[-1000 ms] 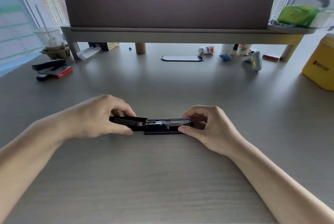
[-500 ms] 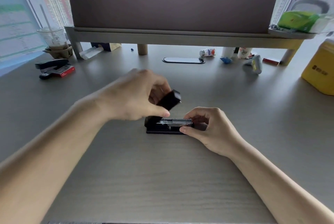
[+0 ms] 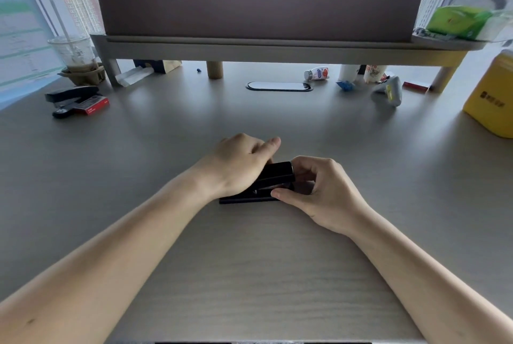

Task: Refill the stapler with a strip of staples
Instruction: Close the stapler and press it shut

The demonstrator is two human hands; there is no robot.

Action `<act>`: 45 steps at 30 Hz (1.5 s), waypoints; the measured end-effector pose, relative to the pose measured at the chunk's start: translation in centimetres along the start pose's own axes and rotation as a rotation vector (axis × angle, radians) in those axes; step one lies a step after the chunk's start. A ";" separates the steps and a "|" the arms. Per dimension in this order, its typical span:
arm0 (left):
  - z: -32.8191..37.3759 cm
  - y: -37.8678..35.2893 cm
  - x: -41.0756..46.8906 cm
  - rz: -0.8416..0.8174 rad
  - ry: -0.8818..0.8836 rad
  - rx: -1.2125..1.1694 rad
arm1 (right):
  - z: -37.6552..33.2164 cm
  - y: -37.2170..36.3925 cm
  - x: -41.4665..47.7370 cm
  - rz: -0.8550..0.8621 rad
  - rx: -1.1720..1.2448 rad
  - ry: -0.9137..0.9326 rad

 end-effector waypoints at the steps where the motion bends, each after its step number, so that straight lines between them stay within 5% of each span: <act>1: 0.4 -0.4 0.5 -0.004 0.044 0.006 | -0.2 0.0 -0.1 0.003 0.008 0.003; 29: 0.2 -2.2 2.5 0.065 0.081 0.110 | -0.7 0.0 -0.2 0.012 0.080 0.037; 37: -1.8 -0.6 -1.7 0.210 -0.426 0.262 | -0.5 0.1 -0.5 -0.017 0.033 0.050; 45: -5.3 -0.9 -3.3 0.161 -0.414 0.137 | -0.3 -0.1 -0.5 -0.021 -0.111 0.039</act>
Point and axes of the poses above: each hand's wrist, its own x-axis towards the middle knuckle, its own y-axis out of the back of the hand, z = x × y, the point moved 2 cm from there along x, towards the middle knuckle, and after that the axes turned 15 degrees about -z, right-handed, at the moved point
